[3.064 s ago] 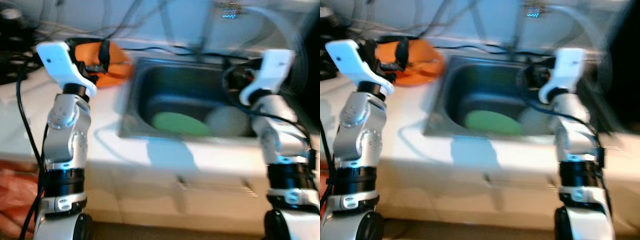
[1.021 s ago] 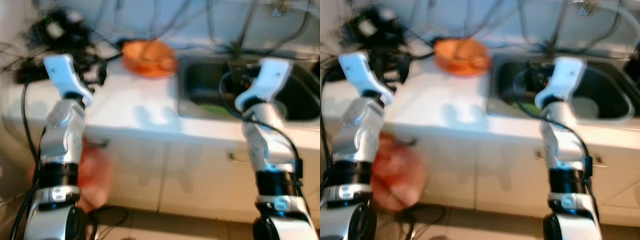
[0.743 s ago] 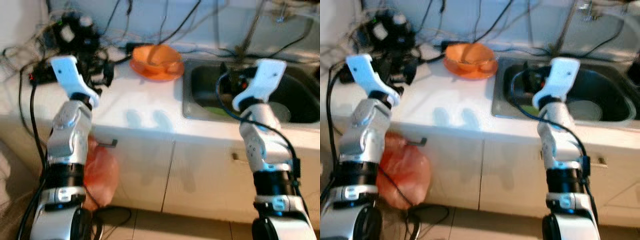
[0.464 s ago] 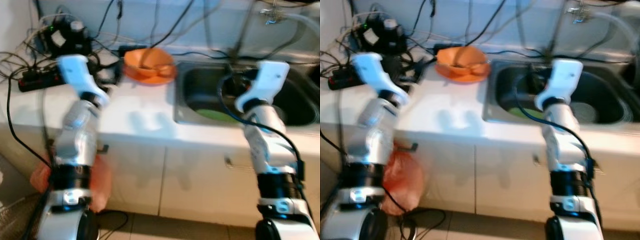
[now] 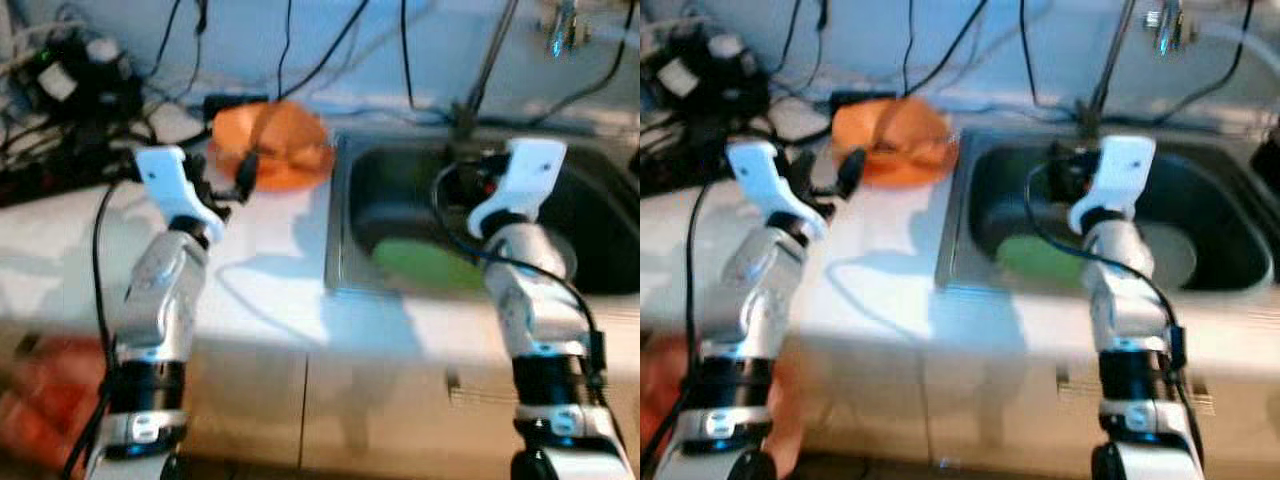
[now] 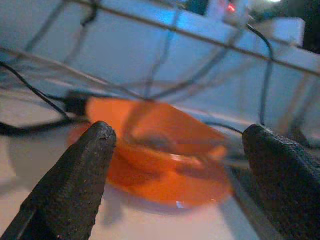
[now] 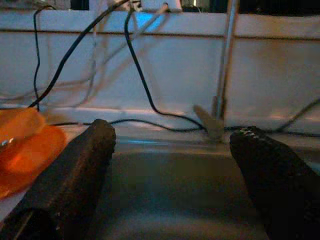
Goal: Kitchen organization
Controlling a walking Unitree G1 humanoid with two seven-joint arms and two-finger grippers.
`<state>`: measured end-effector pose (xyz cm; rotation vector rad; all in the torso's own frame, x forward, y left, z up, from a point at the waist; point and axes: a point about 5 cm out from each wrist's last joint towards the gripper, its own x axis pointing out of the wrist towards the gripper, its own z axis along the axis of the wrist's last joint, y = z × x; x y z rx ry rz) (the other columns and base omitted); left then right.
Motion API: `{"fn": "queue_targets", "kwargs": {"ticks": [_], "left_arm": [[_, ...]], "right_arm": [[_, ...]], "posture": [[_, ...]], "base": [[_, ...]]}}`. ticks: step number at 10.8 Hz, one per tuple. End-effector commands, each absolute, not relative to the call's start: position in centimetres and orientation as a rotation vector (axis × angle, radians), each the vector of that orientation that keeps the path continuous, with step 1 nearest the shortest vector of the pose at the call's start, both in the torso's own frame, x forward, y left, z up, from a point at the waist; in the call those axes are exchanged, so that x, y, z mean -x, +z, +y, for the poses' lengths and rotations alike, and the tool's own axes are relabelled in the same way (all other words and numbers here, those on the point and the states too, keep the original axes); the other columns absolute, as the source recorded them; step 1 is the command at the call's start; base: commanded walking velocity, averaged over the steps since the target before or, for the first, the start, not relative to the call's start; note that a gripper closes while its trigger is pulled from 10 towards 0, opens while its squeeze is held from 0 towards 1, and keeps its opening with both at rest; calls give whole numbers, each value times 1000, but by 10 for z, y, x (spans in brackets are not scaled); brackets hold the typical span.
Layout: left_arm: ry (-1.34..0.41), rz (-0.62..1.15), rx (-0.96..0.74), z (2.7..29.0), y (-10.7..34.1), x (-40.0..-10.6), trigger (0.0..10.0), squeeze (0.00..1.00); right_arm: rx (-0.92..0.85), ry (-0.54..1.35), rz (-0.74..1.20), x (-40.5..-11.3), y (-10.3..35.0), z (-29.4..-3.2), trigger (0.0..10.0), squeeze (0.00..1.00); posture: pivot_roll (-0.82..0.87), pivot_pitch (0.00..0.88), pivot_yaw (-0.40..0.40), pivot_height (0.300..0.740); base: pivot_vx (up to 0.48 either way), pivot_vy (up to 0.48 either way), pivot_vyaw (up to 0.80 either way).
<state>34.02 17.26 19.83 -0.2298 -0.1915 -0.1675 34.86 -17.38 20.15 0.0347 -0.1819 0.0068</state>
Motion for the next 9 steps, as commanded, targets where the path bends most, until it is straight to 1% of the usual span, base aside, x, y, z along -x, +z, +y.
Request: {"fn": "queue_targets", "kwargs": {"ticks": [1,3,5,6,8,9], "left_arm": [[-111,-171,221,185,194,-336,10000,0],[-68,-113,224,185,185,-329,10000,0],[-48,-64,229,183,179,-323,10000,0],[-39,-18,213,186,172,-321,10000,0],[-23,43,211,192,165,-326,10000,0],[-20,41,213,195,167,-328,10000,0]], "right_arm": [[-38,40,-144,-350,199,-161,10000,0],[-18,75,-79,-347,195,-157,10000,0],[-16,82,-39,-345,191,-159,10000,0],[-15,72,16,-343,182,-163,10000,0],[-44,76,58,-342,174,-164,10000,0],[-35,82,38,-342,175,-162,10000,0]], "posture": [[131,0,-18,740],[128,0,-21,740],[129,2,-30,740],[129,6,-33,740],[130,10,-33,740],[130,10,-30,740]], "base": [[0,0,0],[0,0,0],[0,0,0],[0,0,0],[0,0,0],[0,0,0]]}}
